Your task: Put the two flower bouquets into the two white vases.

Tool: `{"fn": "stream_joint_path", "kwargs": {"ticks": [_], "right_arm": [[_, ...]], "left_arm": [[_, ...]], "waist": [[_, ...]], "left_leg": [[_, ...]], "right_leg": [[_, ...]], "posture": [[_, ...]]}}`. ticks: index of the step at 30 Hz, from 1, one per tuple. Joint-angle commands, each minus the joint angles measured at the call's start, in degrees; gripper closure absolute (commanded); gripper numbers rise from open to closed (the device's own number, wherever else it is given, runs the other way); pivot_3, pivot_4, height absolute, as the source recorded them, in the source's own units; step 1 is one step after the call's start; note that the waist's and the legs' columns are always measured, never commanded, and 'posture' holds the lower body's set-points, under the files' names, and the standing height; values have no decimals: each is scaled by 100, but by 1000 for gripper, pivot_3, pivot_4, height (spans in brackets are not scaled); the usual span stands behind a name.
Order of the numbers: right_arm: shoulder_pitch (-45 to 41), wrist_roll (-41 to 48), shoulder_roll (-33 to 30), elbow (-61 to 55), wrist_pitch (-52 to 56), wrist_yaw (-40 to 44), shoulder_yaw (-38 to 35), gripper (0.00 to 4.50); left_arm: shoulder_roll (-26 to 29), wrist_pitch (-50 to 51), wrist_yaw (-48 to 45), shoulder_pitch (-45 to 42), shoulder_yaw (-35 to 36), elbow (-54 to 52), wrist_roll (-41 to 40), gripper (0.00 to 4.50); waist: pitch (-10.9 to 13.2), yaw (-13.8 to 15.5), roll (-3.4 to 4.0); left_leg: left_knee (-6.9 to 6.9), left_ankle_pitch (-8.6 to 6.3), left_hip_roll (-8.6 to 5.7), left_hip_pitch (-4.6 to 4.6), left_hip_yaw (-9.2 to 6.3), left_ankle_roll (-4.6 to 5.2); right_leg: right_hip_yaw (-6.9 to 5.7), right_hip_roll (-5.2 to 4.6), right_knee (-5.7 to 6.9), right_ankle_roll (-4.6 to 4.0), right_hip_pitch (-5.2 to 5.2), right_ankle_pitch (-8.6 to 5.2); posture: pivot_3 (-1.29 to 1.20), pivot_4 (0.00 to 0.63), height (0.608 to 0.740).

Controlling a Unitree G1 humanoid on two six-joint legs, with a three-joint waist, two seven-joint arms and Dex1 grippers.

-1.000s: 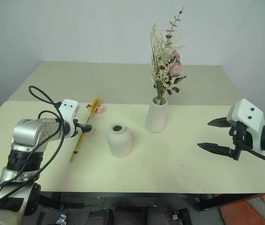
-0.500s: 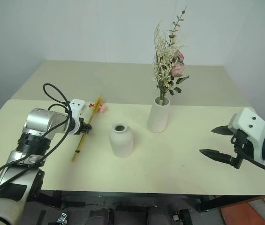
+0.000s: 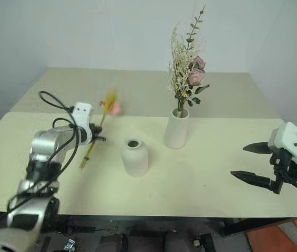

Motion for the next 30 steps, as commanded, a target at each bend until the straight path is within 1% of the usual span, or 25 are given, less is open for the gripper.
{"fn": "stream_joint_path", "kwargs": {"ticks": [1, 3, 4, 5, 7, 9, 11, 14, 18, 21, 26, 30], "right_arm": [[-51, -34, 89, -11, -229, -42, -248, 0], [-35, -17, 184, -79, -242, -106, -207, 0], [-36, -17, 214, -96, -245, -129, -189, 0], [-30, -17, 258, -126, -248, -165, -170, 0], [3, -31, 390, -212, -270, -281, -121, 0], [36, -19, 537, -310, -276, -413, -93, 0], [73, -18, 634, -402, -261, -499, -83, 0], [156, -35, 787, -551, -251, -654, -102, 0], [302, 23, 897, -772, -171, -769, -198, 0], [488, 56, 999, -950, -141, -838, -331, 0], [641, 141, 1033, -1115, -44, -949, -489, 0], [707, 176, 1025, -1156, -49, -975, -587, 0]], "left_arm": [[-218, -717, -729, -116, 1265, -1255, -1680, 4471], [-303, -615, -1411, -172, 1737, -1512, -3042, 4471], [-341, -605, -1538, -183, 1866, -1571, -3470, 4471], [-244, -417, -1670, -223, 1885, -1567, -3846, 4471], [-86, -208, -1814, -357, 1671, -1585, -4228, 4471], [-70, -220, -2016, -438, 1408, -1530, -4396, 4471], [-92, -255, -2218, -465, 1213, -1375, -4492, 4471], [-66, -634, -2694, -453, 635, -1152, -3991, 4471], [-117, -736, -2855, -611, 354, -748, -3953, 4471], [-60, -1053, -3299, -554, 39, -606, -3628, 4471], [-154, -1218, -3547, -550, -83, -288, -3527, 4471], [-230, -1372, -3731, -466, -272, -234, -3359, 4471]], "waist": [[0, -1, 1], [-1, -1, 2], [-1, -2, 2], [-1, 0, 2], [-3, 17, -1], [-4, 43, -2], [-4, 60, -1], [-6, 78, 1], [-6, 81, 1], [-6, 87, 1], [-7, 94, 2], [-7, 104, 1]], "left_leg": [[-1, 0, -2, 4, 1, 0], [0, 0, -3, 9, 2, 0], [2, 0, -3, 12, 2, 0], [7, 0, -4, 14, 2, 0], [13, 0, -4, 25, 1, 0], [19, 0, -4, 31, -1, 0], [29, 1, -8, 31, -1, 0], [31, 0, -11, 30, 0, 0], [29, 0, -8, 21, -1, 1], [29, 0, -8, 19, -1, 1], [30, 0, -8, 18, -1, 1], [30, 0, -8, 16, -1, 1]], "right_leg": [[2, 0, 0, 5, 3, -3], [1, -1, 0, 23, 9, -14], [2, -1, 1, 38, 12, -23], [2, -1, 3, 41, 15, -23], [1, -1, 5, 45, 30, -22], [0, 0, 6, 46, 37, -22], [4, 0, 4, 44, 42, -23], [9, -1, 1, 45, 43, -23], [9, 2, 2, 46, 32, -22], [9, 3, 3, 46, 29, -22], [9, 2, 1, 44, 30, -22], [9, 1, -1, 44, 30, -23]], "posture": [[0, 150, 740], [0, 150, 740], [0, 150, 740], [0, 150, 740], [0, 150, 740], [0, 150, 740], [0, 150, 740], [0, 150, 740], [0, 150, 740], [0, 150, 740], [0, 150, 740], [0, 150, 740]]}}
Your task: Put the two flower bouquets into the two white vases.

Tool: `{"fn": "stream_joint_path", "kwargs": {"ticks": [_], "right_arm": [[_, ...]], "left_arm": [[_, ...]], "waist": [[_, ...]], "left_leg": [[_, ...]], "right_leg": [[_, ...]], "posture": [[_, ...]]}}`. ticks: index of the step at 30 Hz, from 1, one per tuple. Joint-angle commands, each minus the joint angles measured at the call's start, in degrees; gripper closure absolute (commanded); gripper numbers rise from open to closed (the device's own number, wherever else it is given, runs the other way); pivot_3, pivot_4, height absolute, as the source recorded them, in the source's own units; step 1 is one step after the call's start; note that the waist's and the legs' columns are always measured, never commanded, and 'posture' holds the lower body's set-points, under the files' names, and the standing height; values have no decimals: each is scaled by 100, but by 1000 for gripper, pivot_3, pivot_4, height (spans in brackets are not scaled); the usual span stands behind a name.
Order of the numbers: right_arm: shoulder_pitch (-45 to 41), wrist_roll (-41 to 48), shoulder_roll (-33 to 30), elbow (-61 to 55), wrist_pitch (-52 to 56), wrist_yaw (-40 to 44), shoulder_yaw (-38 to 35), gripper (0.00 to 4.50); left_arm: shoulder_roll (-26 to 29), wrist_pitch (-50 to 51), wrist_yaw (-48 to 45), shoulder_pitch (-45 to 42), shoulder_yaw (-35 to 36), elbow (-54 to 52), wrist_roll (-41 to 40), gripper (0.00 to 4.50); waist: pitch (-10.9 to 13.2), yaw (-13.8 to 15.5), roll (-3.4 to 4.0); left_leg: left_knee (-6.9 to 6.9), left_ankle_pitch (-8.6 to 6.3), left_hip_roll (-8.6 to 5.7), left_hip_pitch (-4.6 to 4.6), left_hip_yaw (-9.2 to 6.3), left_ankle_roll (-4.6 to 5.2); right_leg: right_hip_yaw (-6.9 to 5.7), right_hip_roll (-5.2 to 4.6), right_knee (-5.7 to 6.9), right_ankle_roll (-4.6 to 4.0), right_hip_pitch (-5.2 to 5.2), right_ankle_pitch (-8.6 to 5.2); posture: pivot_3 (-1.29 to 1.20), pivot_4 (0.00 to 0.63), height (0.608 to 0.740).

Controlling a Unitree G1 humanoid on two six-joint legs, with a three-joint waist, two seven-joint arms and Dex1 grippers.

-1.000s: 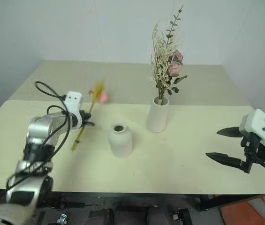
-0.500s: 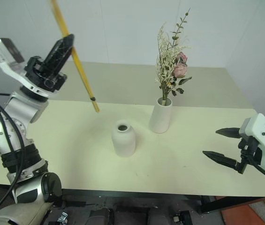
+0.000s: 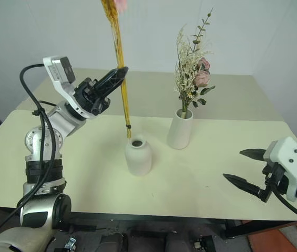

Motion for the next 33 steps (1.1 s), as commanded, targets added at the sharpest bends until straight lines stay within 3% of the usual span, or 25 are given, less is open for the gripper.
{"fn": "stream_joint_path", "kwargs": {"ticks": [1, 10, 18, 22, 26, 33], "right_arm": [[-11, 103, -6, -165, -1, -53, -303, 0], [-49, 78, -53, -121, -62, -8, -356, 0], [-194, 83, -75, -80, -59, -32, -257, 0], [-208, 61, -81, -40, -88, 2, -252, 0], [-254, 57, -97, -23, -91, -6, -216, 0], [-233, 20, -82, 1, -135, 18, -241, 0]], "left_arm": [[-69, -316, -282, 21, -200, -68, 192, 4471], [-290, -800, -570, 132, -424, 137, 586, 4471], [-166, -914, -1059, 388, -745, 143, 906, 4471], [-48, -737, -1266, 518, -794, -49, 820, 3562], [166, -600, -1236, 678, -738, -259, 846, 2223], [1049, -341, -1199, 1387, -460, -983, 823, 55]], "waist": [[0, 1, 0], [0, -1, 0], [0, 1, 0], [0, -6, 0], [0, -2, 0], [-1, -20, 2]], "left_leg": [[0, 0, 0, -1, 0, 0], [0, 0, 0, 0, 0, 0], [0, 0, 0, -1, 0, 0], [0, 0, 1, -2, -1, 0], [0, 0, 1, -2, -1, 0], [-6, 0, 6, 0, 0, 0]], "right_leg": [[0, 0, -1, 0, 0, 0], [0, 0, -1, 0, 0, 0], [0, 0, -2, -5, -1, -3], [0, 0, -3, -3, -2, -2], [-1, 0, -2, -4, -2, -2], [-2, 2, 0, -5, -6, -3]], "posture": [[0, 150, 740], [0, 150, 740], [0, 150, 740], [0, 150, 740], [0, 150, 740], [0, 150, 740]]}}
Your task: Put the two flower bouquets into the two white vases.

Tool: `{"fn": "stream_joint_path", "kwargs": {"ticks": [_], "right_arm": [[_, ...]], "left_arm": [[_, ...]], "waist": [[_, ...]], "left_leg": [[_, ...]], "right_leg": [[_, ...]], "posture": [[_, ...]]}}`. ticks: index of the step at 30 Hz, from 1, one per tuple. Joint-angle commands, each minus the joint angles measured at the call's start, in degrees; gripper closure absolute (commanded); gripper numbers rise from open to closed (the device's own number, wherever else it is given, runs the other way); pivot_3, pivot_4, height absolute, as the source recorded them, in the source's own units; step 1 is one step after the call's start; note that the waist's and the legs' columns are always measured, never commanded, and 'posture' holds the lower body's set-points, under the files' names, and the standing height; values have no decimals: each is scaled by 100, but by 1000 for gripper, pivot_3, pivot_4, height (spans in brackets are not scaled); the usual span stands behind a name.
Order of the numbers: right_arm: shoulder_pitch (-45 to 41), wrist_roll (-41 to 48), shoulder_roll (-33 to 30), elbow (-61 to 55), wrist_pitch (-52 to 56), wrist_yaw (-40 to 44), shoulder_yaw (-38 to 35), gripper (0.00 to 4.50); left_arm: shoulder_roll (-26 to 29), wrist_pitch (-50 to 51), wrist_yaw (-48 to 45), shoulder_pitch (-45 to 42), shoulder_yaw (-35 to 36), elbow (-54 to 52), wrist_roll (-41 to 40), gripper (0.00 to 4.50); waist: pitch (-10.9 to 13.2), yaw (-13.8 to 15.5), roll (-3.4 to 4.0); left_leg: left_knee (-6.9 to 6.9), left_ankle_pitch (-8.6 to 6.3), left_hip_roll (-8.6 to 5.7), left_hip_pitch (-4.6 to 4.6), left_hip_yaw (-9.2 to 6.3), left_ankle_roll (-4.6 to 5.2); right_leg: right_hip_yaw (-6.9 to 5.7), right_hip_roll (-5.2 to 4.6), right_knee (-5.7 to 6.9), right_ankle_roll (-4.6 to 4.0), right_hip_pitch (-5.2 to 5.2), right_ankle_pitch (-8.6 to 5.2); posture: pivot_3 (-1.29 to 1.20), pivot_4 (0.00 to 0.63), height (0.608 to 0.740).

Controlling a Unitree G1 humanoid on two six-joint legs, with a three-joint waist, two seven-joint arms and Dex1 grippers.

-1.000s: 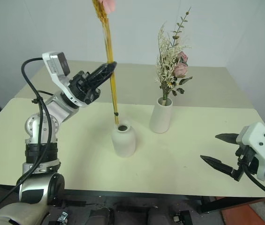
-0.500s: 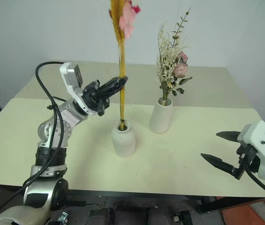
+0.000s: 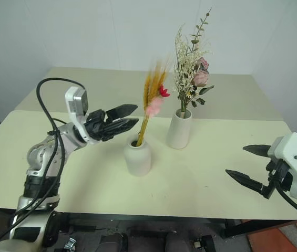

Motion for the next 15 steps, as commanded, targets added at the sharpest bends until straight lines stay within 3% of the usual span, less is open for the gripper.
{"fn": "stream_joint_path", "kwargs": {"ticks": [1, 10, 15], "right_arm": [[-25, 6, -80, -43, -135, 4, -188, 0], [-64, -114, -453, 819, -485, 590, -543, 0], [-237, -201, -965, 1661, -657, 1071, -610, 0]], "left_arm": [[479, 82, 55, 273, 513, -549, -215, 55], [2365, 301, 37, 1592, 2278, -1182, -464, 55], [3405, 165, -512, 2793, 3233, -1340, -6, 55]], "waist": [[0, 5, 0], [0, -59, 0], [0, -94, 0]], "left_leg": [[1, 0, 0, 0, 0, 0], [-5, 0, 9, 2, 6, -1], [-13, -1, 14, 6, 15, -1]], "right_leg": [[0, 0, 0, -5, 0, -3], [-2, 0, -3, -36, -4, -20], [-3, -6, -5, -47, -10, -26]], "posture": [[0, 150, 740], [0, 150, 740], [0, 150, 740]]}}
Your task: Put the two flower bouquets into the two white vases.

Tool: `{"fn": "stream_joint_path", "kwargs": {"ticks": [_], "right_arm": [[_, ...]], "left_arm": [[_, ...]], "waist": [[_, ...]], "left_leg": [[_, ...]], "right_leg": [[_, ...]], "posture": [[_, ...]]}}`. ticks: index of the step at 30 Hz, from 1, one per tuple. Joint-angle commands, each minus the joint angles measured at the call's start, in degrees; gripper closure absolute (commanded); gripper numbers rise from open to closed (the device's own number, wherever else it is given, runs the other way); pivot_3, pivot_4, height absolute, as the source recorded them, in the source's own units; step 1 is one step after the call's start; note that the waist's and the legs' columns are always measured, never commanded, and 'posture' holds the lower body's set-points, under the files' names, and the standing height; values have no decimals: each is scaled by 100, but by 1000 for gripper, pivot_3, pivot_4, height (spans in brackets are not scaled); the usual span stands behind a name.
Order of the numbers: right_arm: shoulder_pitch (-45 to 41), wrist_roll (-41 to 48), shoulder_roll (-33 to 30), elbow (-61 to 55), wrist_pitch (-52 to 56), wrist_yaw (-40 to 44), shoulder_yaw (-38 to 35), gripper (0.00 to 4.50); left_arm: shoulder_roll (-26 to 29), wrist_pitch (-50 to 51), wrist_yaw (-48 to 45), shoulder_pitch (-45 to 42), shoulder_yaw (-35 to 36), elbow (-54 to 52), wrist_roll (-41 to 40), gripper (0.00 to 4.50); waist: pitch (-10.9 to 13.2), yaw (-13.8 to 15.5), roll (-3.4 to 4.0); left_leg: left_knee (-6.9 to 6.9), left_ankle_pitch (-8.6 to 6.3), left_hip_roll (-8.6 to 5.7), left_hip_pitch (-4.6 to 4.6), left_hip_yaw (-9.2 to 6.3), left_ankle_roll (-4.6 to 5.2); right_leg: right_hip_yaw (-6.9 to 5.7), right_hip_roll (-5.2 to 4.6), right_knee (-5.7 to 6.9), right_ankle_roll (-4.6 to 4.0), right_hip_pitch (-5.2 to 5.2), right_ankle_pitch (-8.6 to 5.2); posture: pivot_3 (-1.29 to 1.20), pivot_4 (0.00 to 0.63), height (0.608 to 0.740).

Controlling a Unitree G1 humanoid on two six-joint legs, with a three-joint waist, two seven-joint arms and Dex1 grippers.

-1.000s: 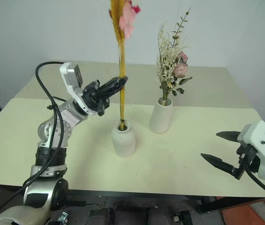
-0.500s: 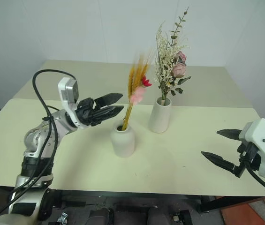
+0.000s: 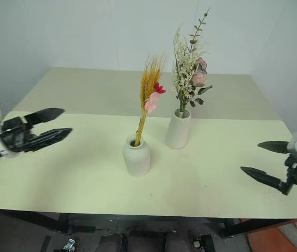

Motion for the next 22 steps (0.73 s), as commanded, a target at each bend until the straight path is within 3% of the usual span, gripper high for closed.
{"fn": "stream_joint_path", "kwargs": {"ticks": [1, 7, 8, 22], "right_arm": [[-194, -102, -315, 437, -215, 232, -243, 0], [-356, -270, -570, 1095, -341, 498, -291, 0], [-360, -310, -591, 1159, -368, 524, -285, 0], [34, -309, -397, 857, 18, 766, -920, 0]], "left_arm": [[482, -167, -391, 565, 711, -228, 314, 55], [617, -391, -608, 1026, 1138, 9, 544, 55], [620, -423, -594, 1029, 1128, 39, 586, 55], [614, -711, -609, 712, 661, 402, 759, 55]], "waist": [[0, -5, 0], [0, 16, 1], [0, 15, 1], [0, -20, 2]], "left_leg": [[-3, 0, 1, 3, 2, 0], [-10, -7, 10, 7, 12, -11], [-10, -26, 11, 6, 12, -43], [-16, -27, 16, 8, 22, -45]], "right_leg": [[-1, -1, -1, -3, 0, -1], [-6, -5, -3, -14, -7, -5], [-6, -5, -4, -14, -8, -6], [-5, 0, -1, -14, -10, -5]], "posture": [[0, 150, 740], [0, 150, 740], [0, 150, 740], [0, 150, 740]]}}
